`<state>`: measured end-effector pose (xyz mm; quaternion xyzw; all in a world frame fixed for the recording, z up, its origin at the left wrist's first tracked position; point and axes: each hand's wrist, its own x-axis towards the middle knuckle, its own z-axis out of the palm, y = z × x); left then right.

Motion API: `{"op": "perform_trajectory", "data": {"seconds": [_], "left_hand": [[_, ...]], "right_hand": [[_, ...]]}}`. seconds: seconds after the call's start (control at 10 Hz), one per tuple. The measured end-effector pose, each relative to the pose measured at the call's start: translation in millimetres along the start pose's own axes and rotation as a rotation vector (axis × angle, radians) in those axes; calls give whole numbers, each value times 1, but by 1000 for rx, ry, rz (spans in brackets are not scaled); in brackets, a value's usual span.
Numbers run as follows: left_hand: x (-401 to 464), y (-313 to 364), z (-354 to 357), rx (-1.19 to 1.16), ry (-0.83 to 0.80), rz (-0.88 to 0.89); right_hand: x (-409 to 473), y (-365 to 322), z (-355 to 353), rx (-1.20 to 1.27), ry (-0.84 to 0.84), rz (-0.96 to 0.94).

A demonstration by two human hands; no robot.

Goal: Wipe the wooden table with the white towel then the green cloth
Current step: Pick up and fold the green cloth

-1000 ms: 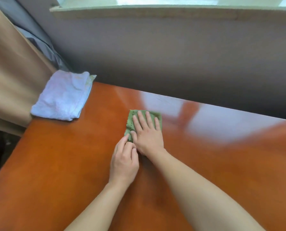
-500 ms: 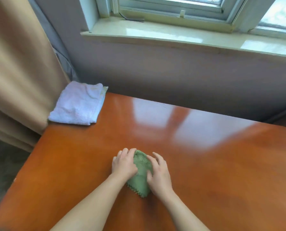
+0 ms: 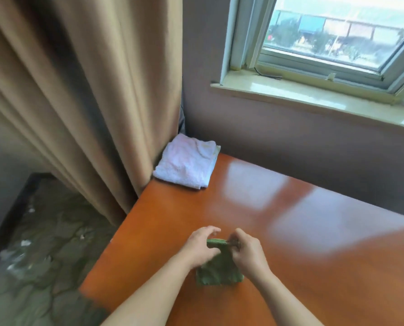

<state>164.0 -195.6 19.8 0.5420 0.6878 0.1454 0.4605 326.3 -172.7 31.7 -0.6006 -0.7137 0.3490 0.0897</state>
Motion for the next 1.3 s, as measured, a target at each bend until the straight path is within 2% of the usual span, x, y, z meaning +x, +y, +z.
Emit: {"op": "perform_trajectory", "data": {"seconds": [0.1, 0.2, 0.4, 0.5, 0.9, 1.1, 1.2, 1.3], "left_hand": [[-1, -17, -35, -8, 91, -36], [0, -47, -69, -129, 203, -113], [18, -85, -130, -328, 384, -207], [35, -98, -151, -339, 452, -239], [100, -101, -158, -308, 632, -391], [65, -94, -122, -251, 763, -307], [29, -85, -90, -433, 662, -348], [-27, -66, -52, -651, 539, -428]], "right_hand": [[14, -29, 8, 75, 41, -53], [33, -54, 21, 151, 36, -31], [82, -108, 56, 272, -2, 125], [110, -127, 71, 288, 18, 227], [171, -125, 94, 295, 5, 406], [105, -89, 76, 422, 14, 382], [27, -44, 55, 435, 35, 444], [-58, 44, 60, 427, 76, 424]]}}
